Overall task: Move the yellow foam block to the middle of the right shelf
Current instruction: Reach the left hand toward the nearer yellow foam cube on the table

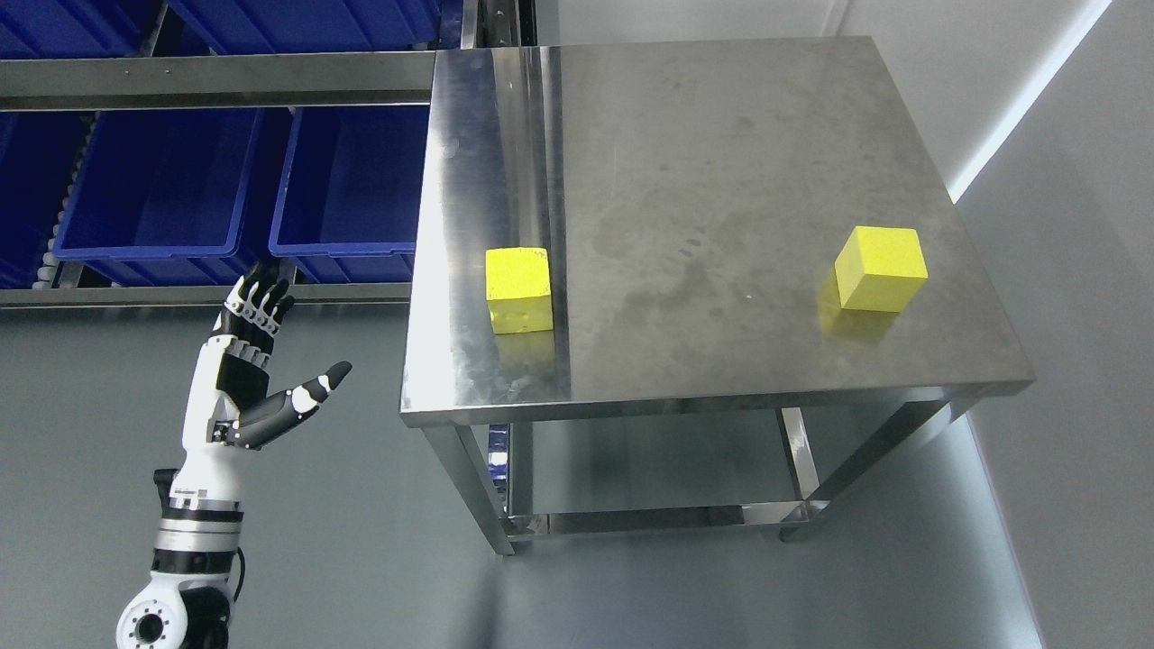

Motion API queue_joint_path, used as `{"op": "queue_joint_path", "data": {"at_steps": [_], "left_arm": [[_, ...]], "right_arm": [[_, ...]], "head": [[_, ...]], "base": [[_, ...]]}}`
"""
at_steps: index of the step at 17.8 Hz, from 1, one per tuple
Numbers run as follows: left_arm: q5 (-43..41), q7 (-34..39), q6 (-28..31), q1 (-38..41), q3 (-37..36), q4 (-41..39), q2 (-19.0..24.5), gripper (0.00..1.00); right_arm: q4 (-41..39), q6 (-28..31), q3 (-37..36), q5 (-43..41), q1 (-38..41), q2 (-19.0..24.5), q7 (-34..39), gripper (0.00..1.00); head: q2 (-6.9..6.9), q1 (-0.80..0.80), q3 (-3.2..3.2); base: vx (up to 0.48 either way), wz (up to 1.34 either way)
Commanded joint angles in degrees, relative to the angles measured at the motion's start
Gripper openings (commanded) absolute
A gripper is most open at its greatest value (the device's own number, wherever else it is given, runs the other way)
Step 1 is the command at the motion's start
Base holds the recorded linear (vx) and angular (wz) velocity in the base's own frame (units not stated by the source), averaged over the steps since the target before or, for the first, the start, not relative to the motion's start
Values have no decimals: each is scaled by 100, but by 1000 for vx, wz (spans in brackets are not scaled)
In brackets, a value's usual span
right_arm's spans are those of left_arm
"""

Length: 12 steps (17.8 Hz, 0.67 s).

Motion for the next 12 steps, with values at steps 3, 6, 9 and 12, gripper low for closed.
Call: {"op": "queue_joint_path", "data": {"at_steps": [3,6,9,12], "left_arm": [[-1,-33,-12,34,-52,-11,81,100],[-1,-94,57,-106,-420,-11,404,100],[-10,-103,626,-535,-886,-11,696,100],[-98,-480,1305,-1160,-1334,-11,775,100]], "right_arm": [[-100,1,0,-3,-18,-100,-1,100],[-100,-8,0,-3,-17,-100,-1,100],[-100,1,0,-3,-18,-100,-1,100],[-100,1,0,-3,-17,-100,-1,100]], "head": [[0,0,0],[0,0,0],[0,0,0],[0,0,0]], "base": [[0,0],[0,0],[0,0],[0,0]]}}
